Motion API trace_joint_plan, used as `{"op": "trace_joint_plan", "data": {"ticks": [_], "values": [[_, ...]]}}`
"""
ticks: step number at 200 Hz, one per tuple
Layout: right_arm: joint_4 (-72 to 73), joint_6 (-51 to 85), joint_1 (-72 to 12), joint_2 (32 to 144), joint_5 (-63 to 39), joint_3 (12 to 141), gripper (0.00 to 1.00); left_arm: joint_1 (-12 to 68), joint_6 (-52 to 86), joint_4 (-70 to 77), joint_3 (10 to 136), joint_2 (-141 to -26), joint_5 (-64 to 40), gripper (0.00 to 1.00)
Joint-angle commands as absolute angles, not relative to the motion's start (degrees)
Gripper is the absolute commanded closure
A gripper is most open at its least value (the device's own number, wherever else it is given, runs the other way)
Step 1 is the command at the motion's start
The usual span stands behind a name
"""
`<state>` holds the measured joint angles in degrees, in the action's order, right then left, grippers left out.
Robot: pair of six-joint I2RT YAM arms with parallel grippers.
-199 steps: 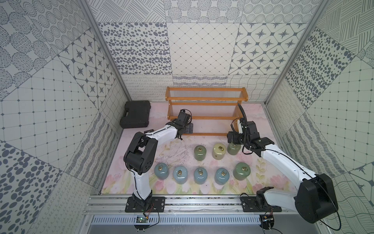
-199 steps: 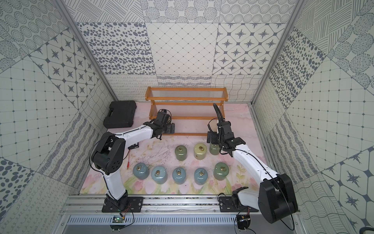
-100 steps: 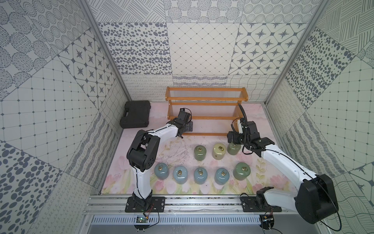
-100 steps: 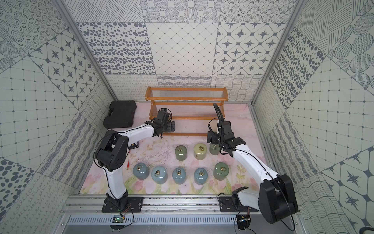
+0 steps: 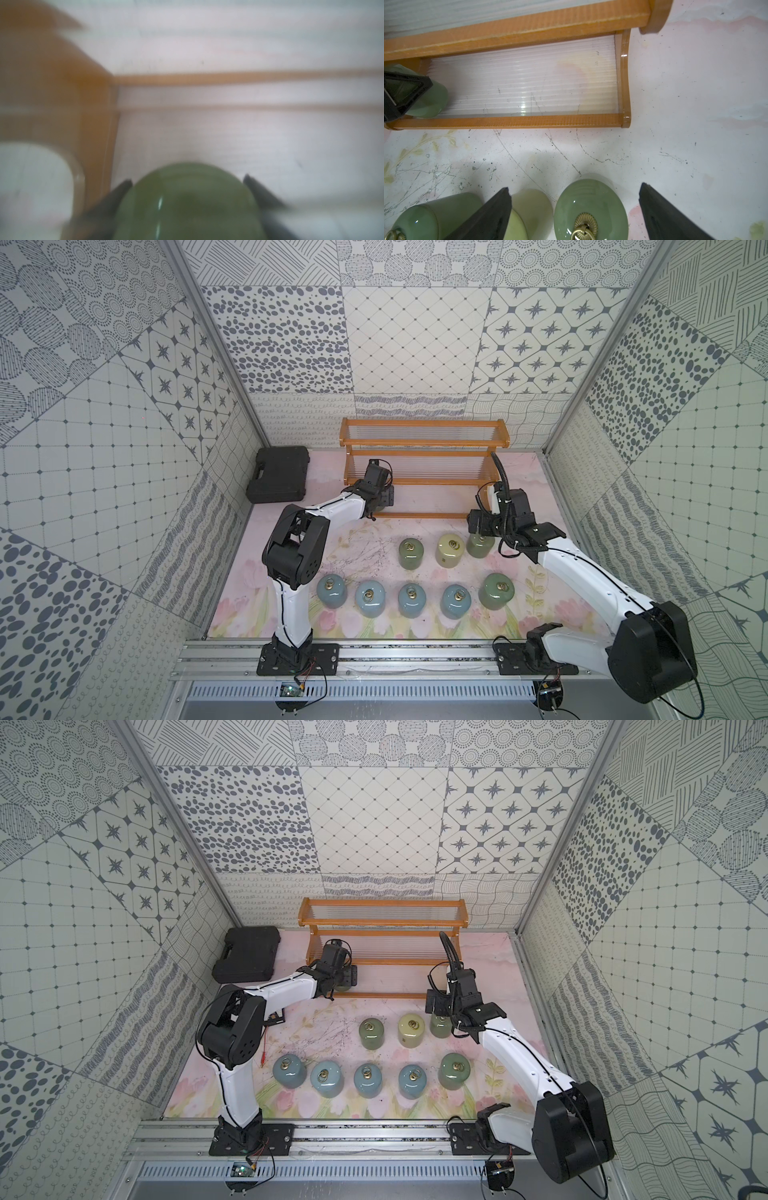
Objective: Remove the tea canisters from the shelf
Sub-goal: Pick up the tea canister from the shelf.
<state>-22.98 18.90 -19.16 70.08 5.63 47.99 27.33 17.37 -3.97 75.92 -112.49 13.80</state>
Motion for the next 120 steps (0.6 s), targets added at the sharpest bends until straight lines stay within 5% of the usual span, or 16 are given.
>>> {"op": "trace_joint_plan", "data": {"ticks": [1,120], "values": [[-22.1,19.2,-19.0,69.1,5.6,47.6,0.00,27.1,17.1,-4.6,75.1,-112.6,10.4,0.14],[-21.9,19.3,-19.0,68.9,4.9,47.5,0.00,27.2,13.7,-6.1,72.8,-105.9,3.4,0.25]]}}
